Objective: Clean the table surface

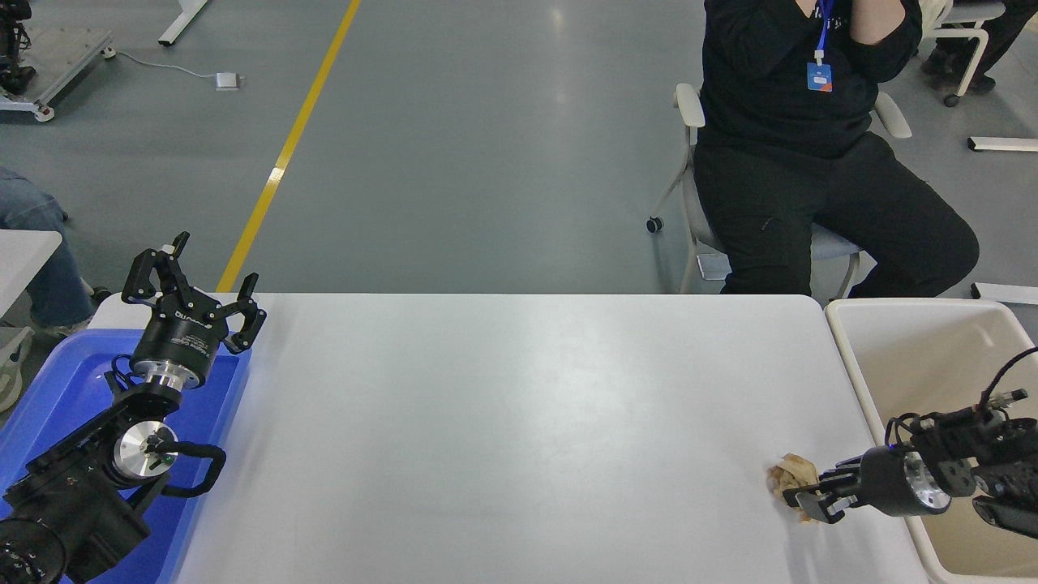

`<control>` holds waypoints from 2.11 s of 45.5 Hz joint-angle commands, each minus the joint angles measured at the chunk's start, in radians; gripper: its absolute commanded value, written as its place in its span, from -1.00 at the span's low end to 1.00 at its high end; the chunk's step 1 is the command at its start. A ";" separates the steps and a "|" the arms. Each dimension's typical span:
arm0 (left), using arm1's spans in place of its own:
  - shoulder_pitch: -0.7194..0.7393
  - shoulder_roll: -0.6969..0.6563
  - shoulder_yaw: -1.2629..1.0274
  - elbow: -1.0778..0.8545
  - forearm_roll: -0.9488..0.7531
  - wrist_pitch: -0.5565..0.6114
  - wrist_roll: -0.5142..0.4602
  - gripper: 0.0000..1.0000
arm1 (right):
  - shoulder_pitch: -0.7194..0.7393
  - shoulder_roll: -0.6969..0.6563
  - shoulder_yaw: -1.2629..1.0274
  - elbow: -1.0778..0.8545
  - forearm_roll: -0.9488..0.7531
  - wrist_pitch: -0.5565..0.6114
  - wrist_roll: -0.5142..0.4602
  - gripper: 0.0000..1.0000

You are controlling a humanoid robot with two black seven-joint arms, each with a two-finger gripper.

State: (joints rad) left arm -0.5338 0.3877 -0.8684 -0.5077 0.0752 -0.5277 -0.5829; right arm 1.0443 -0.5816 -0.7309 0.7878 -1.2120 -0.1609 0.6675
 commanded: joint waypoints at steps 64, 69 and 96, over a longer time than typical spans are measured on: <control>0.000 -0.001 0.000 0.000 0.000 0.000 0.000 1.00 | -0.049 -0.040 0.512 -0.636 0.784 0.215 -0.207 -1.00; 0.000 -0.001 0.000 0.000 0.000 0.000 0.000 1.00 | -0.081 -0.037 0.512 -0.641 0.818 0.215 -0.336 -1.00; 0.000 0.000 0.000 0.000 0.000 0.000 0.000 1.00 | -0.187 0.081 0.515 -0.766 0.931 0.198 -0.701 -1.00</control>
State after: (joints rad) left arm -0.5338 0.3877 -0.8682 -0.5078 0.0752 -0.5277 -0.5829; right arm 0.9015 -0.5622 -0.2170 0.0766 -0.3165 0.0436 0.0753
